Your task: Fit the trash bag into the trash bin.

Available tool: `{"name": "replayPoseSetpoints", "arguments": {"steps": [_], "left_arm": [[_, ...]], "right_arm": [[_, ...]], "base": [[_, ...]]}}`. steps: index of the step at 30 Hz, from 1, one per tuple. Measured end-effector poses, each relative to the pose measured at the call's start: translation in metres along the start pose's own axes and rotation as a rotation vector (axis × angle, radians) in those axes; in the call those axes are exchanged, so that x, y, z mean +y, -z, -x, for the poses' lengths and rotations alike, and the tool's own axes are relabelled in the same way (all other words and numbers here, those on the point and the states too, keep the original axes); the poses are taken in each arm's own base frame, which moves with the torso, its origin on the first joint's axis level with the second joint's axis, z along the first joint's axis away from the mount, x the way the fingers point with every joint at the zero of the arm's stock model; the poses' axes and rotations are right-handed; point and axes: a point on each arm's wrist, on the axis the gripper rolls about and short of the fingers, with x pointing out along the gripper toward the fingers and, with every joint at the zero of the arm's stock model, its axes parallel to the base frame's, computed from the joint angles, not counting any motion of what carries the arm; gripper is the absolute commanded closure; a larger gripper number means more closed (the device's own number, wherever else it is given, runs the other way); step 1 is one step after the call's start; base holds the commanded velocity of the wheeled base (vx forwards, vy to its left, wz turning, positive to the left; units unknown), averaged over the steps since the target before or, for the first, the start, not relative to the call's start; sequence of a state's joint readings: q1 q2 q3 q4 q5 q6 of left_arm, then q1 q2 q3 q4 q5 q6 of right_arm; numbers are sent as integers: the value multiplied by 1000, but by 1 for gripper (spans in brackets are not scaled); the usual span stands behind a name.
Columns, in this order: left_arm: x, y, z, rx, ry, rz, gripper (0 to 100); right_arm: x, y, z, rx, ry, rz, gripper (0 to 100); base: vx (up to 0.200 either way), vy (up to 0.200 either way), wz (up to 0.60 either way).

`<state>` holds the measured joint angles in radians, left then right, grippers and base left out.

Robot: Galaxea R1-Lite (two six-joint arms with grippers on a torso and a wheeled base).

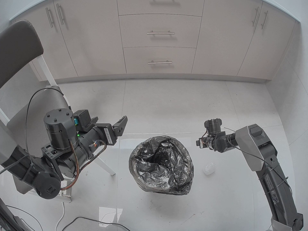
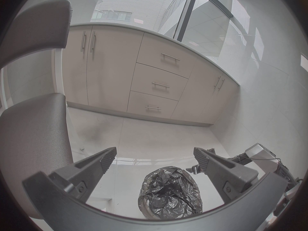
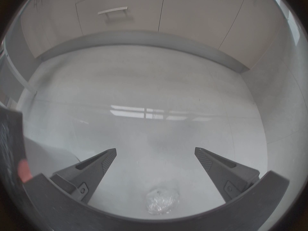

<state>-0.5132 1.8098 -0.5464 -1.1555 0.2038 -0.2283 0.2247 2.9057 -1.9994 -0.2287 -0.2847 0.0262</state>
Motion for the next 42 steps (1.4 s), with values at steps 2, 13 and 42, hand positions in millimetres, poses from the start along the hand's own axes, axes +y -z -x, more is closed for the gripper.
{"name": "replayPoseSetpoints", "arguments": {"steps": [2,13,42], "left_arm": [[0,1,0,2,0,0,0],[1,4,-2,13,-2,-3,0],[4,8,-6,25,-15,1,0]], "right_arm": [[1,11,-4,38,13,12,0],[4,52,-20,167,41,55,0],[-5,112,-40,352,56,98,0]], "base": [[0,0,0],[0,0,0],[0,0,0]]}}
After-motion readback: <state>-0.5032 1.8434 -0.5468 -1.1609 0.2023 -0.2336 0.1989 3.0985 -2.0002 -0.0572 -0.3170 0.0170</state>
